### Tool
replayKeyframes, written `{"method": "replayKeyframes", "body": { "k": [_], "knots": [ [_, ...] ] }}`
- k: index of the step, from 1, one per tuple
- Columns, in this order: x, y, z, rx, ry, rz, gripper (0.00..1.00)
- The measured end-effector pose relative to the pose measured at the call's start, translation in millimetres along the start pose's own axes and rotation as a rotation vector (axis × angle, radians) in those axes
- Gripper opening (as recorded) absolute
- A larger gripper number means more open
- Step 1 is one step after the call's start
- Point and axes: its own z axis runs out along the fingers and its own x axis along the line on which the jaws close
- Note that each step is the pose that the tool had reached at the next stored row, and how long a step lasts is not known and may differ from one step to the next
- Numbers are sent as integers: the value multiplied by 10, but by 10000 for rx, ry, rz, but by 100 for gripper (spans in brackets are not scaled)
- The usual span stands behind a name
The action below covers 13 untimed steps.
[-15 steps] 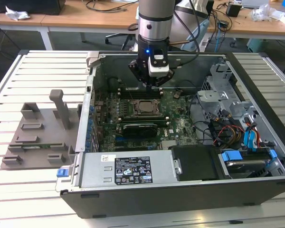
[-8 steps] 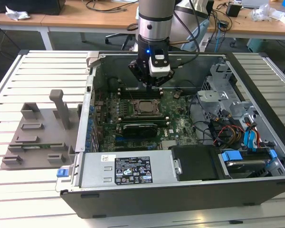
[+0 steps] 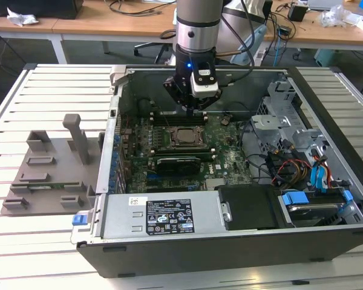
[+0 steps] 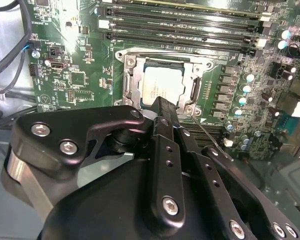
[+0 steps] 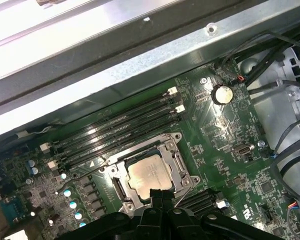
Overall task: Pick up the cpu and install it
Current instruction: 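Install the first cpu locking lever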
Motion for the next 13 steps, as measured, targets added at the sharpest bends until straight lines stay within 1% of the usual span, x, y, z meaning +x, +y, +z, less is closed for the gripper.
{"method": "replayKeyframes", "body": {
  "k": [3,13],
  "knots": [
    [0,0,0,-8,-7,-221,11],
    [0,0,0,-27,-23,-680,11]
  ]
}}
